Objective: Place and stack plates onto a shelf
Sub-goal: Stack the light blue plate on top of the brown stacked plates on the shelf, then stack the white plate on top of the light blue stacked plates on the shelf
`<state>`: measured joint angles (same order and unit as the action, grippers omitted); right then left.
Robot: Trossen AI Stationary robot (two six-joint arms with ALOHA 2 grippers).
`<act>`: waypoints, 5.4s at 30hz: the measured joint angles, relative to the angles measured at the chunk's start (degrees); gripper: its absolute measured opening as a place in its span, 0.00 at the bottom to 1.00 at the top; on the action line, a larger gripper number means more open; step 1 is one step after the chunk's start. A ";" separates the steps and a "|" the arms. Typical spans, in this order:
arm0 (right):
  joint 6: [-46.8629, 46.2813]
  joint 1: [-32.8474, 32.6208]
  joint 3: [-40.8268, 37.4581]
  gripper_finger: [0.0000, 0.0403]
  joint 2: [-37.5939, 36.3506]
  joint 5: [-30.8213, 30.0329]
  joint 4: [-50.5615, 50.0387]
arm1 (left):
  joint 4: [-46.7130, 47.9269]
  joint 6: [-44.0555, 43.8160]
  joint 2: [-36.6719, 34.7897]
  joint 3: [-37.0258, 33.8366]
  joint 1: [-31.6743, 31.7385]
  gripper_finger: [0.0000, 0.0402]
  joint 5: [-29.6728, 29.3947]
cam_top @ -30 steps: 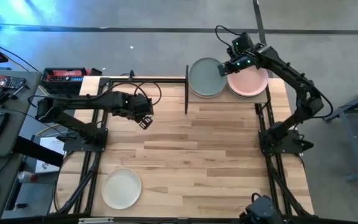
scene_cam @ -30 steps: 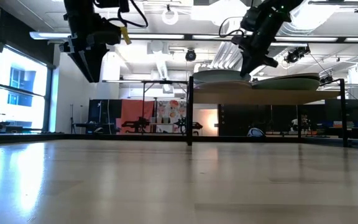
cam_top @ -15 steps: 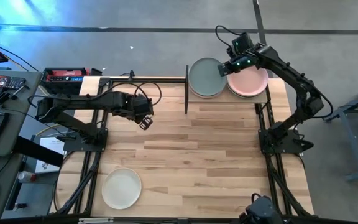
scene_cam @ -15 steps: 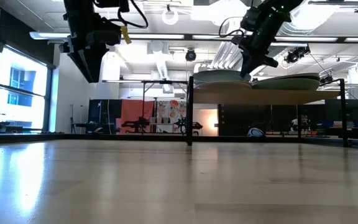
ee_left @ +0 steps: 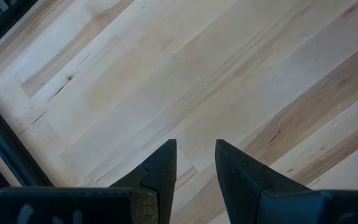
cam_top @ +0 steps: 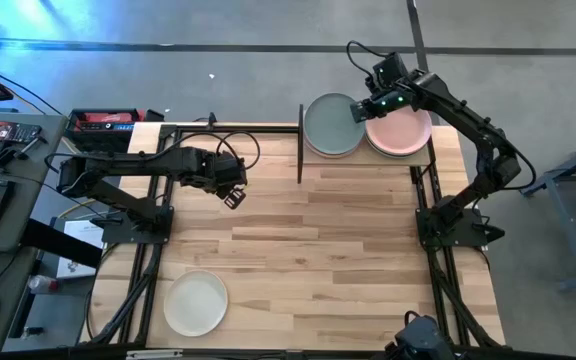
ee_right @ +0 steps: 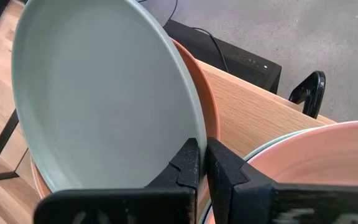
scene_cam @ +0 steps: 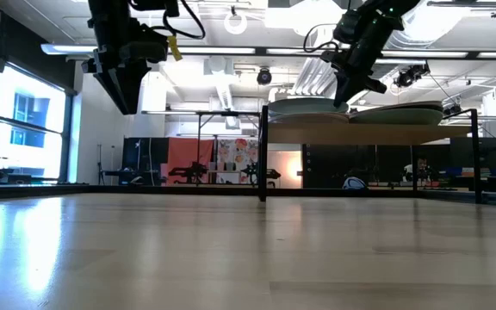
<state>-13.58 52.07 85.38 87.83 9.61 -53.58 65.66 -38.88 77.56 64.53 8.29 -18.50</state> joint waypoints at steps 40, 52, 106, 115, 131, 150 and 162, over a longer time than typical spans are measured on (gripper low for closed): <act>-2.61 -13.73 8.76 0.23 -0.17 15.80 -10.59 | -1.60 6.03 0.00 0.00 -15.65 0.25 13.92; -15.73 -31.64 8.76 0.23 -0.17 8.16 -8.38 | 3.96 1.52 0.00 0.00 -32.02 0.25 13.94; -34.34 -57.33 8.79 0.23 -0.17 -9.51 -1.20 | -23.98 -19.03 0.02 -29.66 -54.99 0.07 16.24; -33.55 -57.33 8.76 0.23 -0.17 -9.51 -1.36 | -26.62 -18.46 0.00 -29.49 -50.53 0.01 18.29; -26.47 -57.20 8.68 0.35 -0.17 -19.96 -1.60 | -11.01 -0.94 0.00 -13.87 -32.40 0.00 17.74; -19.98 -45.51 8.61 0.39 -0.17 -22.75 -1.81 | -3.37 9.19 0.00 11.99 -1.56 0.00 -1.17; -13.00 -38.45 8.61 0.39 -0.17 -20.25 2.53 | -16.36 16.02 0.08 15.47 6.51 0.00 -3.64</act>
<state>-26.59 13.62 94.00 87.66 -10.64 -51.05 49.30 -22.86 77.64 80.01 14.81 -22.14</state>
